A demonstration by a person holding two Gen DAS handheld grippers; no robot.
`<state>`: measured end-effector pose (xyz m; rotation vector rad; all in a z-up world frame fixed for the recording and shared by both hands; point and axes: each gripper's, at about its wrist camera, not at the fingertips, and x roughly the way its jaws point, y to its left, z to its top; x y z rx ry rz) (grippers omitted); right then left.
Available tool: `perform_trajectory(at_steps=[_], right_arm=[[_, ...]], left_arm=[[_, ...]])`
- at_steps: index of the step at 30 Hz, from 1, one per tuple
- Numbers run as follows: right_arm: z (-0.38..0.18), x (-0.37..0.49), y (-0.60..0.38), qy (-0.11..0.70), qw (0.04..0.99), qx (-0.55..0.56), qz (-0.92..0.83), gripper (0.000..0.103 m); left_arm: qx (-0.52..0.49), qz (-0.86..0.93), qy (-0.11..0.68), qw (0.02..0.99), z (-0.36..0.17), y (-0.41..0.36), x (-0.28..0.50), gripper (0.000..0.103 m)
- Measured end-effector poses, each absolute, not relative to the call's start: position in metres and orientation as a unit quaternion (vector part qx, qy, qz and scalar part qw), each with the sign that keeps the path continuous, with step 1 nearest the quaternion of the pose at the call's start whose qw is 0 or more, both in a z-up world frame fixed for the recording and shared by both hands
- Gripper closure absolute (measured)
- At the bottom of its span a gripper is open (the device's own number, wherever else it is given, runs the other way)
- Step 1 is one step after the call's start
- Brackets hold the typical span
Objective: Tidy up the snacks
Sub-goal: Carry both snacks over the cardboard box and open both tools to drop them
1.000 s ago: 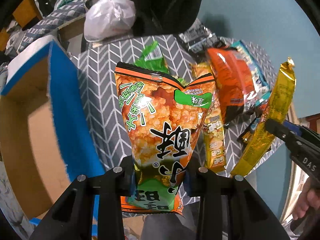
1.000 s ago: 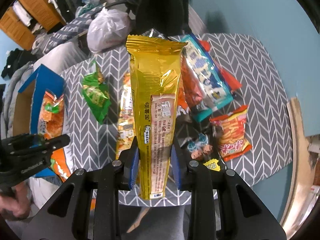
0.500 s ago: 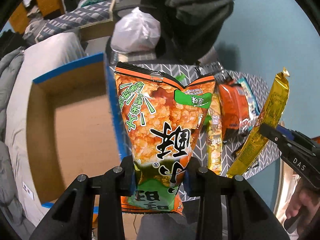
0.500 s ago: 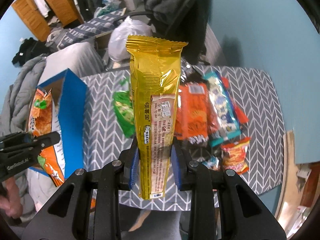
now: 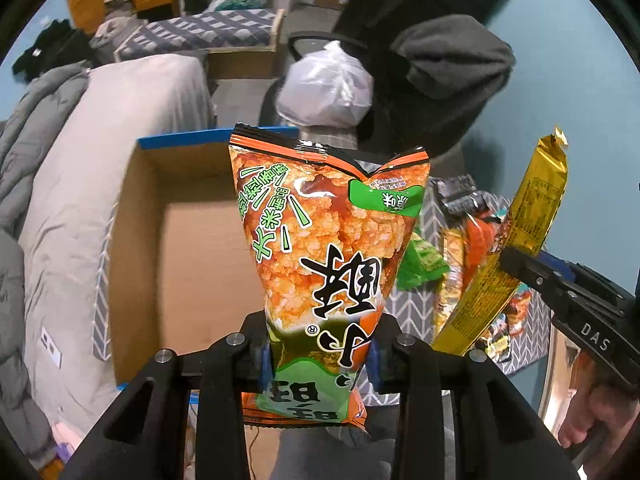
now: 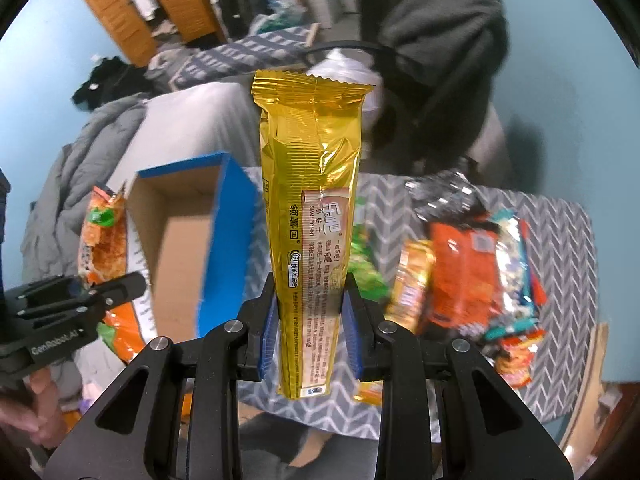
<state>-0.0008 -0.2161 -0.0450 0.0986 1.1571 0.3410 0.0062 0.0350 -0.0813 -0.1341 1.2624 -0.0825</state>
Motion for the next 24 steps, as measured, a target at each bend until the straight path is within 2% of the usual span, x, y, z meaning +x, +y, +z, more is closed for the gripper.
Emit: perform_trajectory(at_steps=[15, 24], right_arm=[[-0.039, 0.026, -0.089, 0.541, 0.791, 0.008, 0.285, 0.075], [-0.075, 0.027, -0.034, 0.57, 0.759, -0.028, 0.314, 0.075]], left_arm=[[-0.096, 0.041, 0.58, 0.808, -0.085, 0.119, 0.001, 0.068], [-0.096, 0.07, 0.584, 0.803, -0.1, 0.145, 0.003, 0.068]])
